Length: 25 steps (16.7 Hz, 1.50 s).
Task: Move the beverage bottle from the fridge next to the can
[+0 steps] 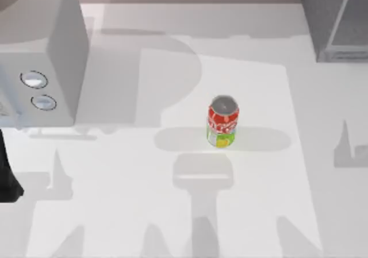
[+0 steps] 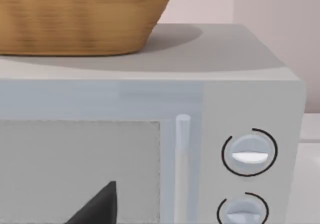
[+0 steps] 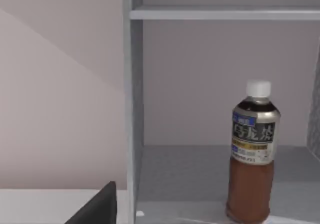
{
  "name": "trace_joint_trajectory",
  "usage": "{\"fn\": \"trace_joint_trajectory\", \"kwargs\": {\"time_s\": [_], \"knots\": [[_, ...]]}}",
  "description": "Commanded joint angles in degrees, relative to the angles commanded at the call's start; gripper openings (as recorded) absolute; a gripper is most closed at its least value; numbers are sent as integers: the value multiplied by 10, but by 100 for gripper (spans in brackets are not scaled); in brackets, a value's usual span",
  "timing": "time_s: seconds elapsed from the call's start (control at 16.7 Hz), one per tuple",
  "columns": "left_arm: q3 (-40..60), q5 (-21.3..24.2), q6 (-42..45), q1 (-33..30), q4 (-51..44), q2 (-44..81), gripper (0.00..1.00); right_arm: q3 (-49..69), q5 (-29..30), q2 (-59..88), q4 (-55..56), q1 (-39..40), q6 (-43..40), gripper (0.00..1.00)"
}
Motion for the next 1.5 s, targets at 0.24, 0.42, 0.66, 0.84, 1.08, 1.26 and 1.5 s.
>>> {"fn": "trace_joint_trajectory", "kwargs": {"time_s": [0.24,0.42,0.66,0.84,1.08,1.26,1.5], "knots": [[0,0,0,0,0,0,100,110,-26,250,130,-26,3,100],[0,0,0,0,0,0,100,196,-45,469,231,-48,4,100],[0,0,0,0,0,0,100,301,-67,728,354,-75,5,100],[0,0,0,0,0,0,100,364,-80,864,428,-91,4,100],[0,0,0,0,0,0,100,412,-90,960,485,-104,4,100],[0,0,0,0,0,0,100,418,-91,972,492,-105,4,100],[0,0,0,0,0,0,100,418,-90,971,490,-102,4,100]]}}
